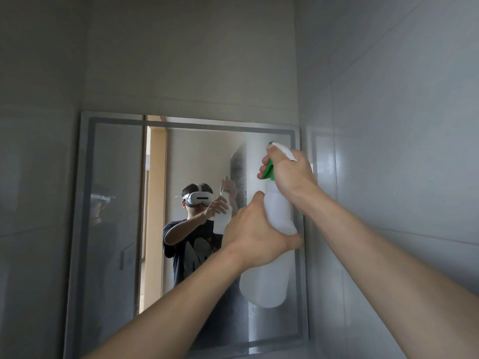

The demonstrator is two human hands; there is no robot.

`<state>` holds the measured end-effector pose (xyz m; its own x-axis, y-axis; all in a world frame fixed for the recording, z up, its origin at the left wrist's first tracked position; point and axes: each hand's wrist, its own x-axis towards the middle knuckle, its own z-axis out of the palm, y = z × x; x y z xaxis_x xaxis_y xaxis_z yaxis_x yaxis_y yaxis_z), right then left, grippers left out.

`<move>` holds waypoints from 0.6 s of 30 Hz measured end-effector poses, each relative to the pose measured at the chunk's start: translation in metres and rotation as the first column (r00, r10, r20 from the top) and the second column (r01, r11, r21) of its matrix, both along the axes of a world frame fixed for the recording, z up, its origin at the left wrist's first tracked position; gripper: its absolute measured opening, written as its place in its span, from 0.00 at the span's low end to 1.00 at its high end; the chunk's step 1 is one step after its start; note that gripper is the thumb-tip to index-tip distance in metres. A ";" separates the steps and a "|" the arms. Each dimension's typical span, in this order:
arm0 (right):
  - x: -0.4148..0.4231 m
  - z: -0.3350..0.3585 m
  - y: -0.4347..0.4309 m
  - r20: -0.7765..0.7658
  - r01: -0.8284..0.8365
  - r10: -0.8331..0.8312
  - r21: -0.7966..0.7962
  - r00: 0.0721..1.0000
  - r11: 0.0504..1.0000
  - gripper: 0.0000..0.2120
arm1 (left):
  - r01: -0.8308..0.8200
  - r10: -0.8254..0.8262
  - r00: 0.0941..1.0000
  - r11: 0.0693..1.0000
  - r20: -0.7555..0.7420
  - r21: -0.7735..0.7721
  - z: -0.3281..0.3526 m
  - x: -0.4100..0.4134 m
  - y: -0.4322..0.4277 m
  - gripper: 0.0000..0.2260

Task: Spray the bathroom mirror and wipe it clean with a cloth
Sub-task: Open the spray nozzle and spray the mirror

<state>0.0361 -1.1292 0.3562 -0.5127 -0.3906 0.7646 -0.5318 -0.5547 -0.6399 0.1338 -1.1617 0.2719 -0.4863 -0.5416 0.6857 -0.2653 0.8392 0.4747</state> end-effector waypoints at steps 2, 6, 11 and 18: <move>0.002 -0.003 -0.002 -0.020 -0.022 0.022 0.008 1.000 1.000 0.20 | -0.029 0.029 0.999 0.999 0.014 -0.029 -0.001 0.003 0.000 0.31; 0.002 -0.007 -0.005 -0.050 -0.064 0.066 0.035 0.997 0.997 0.22 | -0.083 0.085 0.996 0.992 0.021 -0.095 -0.005 0.005 0.000 0.30; -0.001 -0.014 -0.007 -0.012 -0.053 0.054 0.107 0.998 0.993 0.21 | -0.086 0.091 0.994 0.992 0.059 -0.091 -0.011 0.004 -0.002 0.32; 0.001 -0.029 -0.015 0.070 -0.067 0.069 -0.033 0.995 0.997 0.16 | -0.035 0.045 0.991 0.996 0.123 -0.081 -0.014 0.009 -0.011 0.34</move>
